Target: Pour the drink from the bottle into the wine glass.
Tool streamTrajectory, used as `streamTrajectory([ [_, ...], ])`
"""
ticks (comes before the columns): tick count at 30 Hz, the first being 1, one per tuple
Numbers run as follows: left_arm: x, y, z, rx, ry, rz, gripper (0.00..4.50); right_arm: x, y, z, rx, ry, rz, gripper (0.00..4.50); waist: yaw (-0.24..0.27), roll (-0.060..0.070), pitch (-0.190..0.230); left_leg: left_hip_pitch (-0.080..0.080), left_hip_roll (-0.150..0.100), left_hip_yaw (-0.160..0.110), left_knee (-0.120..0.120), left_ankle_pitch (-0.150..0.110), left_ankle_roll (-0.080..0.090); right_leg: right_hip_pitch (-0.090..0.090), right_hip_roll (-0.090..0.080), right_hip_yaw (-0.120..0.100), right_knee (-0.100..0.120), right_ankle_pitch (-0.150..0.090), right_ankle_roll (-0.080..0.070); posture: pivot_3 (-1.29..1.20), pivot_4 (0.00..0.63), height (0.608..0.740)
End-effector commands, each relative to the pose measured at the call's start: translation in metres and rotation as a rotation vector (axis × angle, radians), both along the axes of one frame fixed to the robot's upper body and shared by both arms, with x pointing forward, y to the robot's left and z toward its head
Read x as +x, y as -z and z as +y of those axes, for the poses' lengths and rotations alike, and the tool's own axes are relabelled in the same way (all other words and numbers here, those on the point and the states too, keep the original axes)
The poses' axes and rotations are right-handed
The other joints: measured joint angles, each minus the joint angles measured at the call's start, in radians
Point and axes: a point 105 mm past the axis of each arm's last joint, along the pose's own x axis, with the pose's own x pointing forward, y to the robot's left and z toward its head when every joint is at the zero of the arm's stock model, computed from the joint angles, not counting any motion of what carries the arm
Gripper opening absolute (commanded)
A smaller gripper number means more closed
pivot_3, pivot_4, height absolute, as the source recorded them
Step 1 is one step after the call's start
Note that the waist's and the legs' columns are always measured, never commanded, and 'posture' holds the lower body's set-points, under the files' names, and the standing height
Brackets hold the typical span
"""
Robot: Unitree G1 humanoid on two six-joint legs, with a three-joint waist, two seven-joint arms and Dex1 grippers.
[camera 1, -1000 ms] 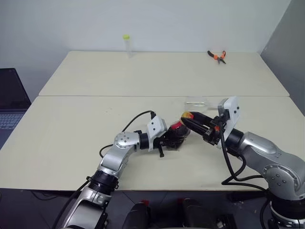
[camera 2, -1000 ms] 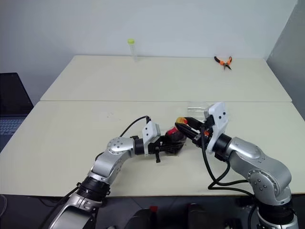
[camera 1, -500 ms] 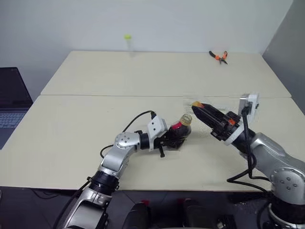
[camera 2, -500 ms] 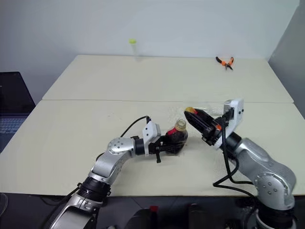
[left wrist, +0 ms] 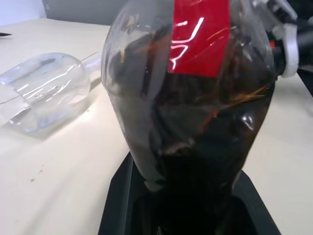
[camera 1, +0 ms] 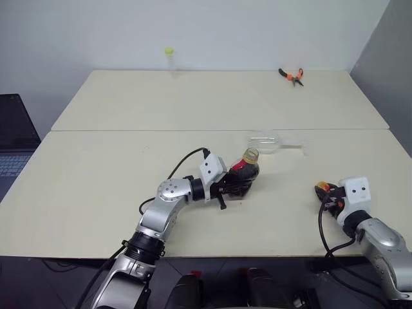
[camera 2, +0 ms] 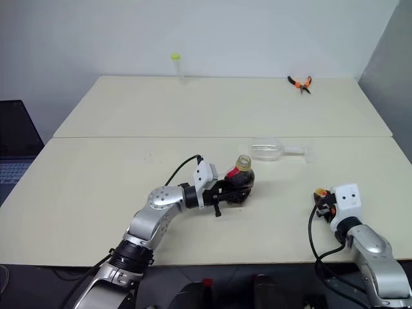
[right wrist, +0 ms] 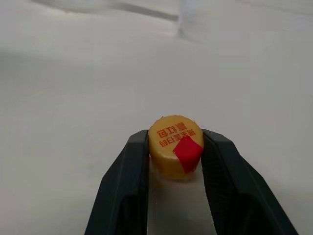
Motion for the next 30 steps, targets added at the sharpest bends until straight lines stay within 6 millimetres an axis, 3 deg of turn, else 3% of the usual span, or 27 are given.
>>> streamTrajectory([
  [1,-0.001,-0.021,-0.002,-0.043,0.017,-0.073,0.69,0.001,-0.01,-0.003,0.042,-0.006,-0.039,1.57,0.0,0.0,0.0,0.0,0.0,0.0,0.0,0.0,0.0,0.0,0.0,0.0,0.0,0.0,0.0,0.0,0.15,0.74],
  [10,-0.002,-0.022,-0.001,-0.047,0.021,-0.074,0.69,-0.016,0.011,0.006,0.099,-0.053,0.083,4.47,0.0,0.0,0.0,0.0,0.0,-0.001,0.0,0.0,0.0,0.0,0.0,0.0,0.0,0.0,0.0,0.0,0.15,0.74],
  [13,-0.001,-0.022,0.0,-0.05,0.011,-0.078,0.69,-0.018,0.014,-0.007,0.043,0.005,0.081,4.5,0.001,0.0,0.0,0.0,0.0,-0.001,0.0,0.0,0.0,0.0,0.0,0.0,0.0,0.0,0.0,0.0,0.15,0.74],
  [16,0.007,-0.025,0.008,-0.062,-0.059,-0.101,0.69,-0.014,-0.014,-0.018,-0.051,0.047,-0.078,4.5,0.002,0.0,0.0,0.0,0.0,-0.001,0.0,0.0,0.0,0.0,0.0,-0.001,0.0,0.0,0.0,0.0,0.15,0.74],
  [18,0.021,-0.031,0.022,-0.085,-0.189,-0.147,0.69,-0.014,-0.044,0.004,-0.011,-0.05,-0.178,4.5,0.003,0.0,0.0,0.0,-0.001,0.0,0.001,0.0,0.0,0.0,-0.001,0.0,0.0,0.0,0.0,0.0,0.15,0.74],
  [20,0.031,-0.035,0.034,-0.11,-0.299,-0.174,0.69,-0.017,-0.062,0.033,0.037,-0.181,-0.217,4.5,0.0,0.001,0.0,0.0,-0.001,-0.001,0.001,0.0,0.0,0.0,-0.001,0.0,0.0,0.0,0.0,0.0,0.15,0.74],
  [23,0.04,-0.038,0.046,-0.137,-0.405,-0.196,0.69,-0.022,-0.078,0.069,0.053,-0.348,-0.234,4.5,-0.002,0.001,0.0,0.0,0.001,-0.001,0.0,0.0,0.0,0.0,0.0,-0.001,0.0,0.0,0.0,0.0,0.15,0.74],
  [25,0.055,-0.04,0.069,-0.166,-0.563,-0.209,0.69,-0.024,-0.095,0.113,0.035,-0.552,-0.265,4.5,-0.002,0.001,0.0,0.0,0.0,-0.002,0.0,0.0,0.0,0.0,0.0,-0.001,0.0,0.0,0.0,0.0,0.15,0.74],
  [27,0.066,-0.041,0.092,-0.171,-0.697,-0.232,0.69,-0.027,-0.105,0.144,0.017,-0.705,-0.277,4.5,-0.003,0.0,0.0,0.0,0.0,-0.002,0.001,0.0,0.0,0.0,0.0,-0.001,0.0,0.0,0.0,0.0,0.15,0.74],
  [30,0.078,-0.04,0.118,-0.185,-0.826,-0.24,0.68,-0.029,-0.109,0.171,0.004,-0.841,-0.263,4.5,0.001,-0.001,0.001,0.0,0.0,-0.004,0.001,0.0,0.0,0.0,0.0,-0.003,0.0,0.0,0.0,0.0,0.15,0.74],
])
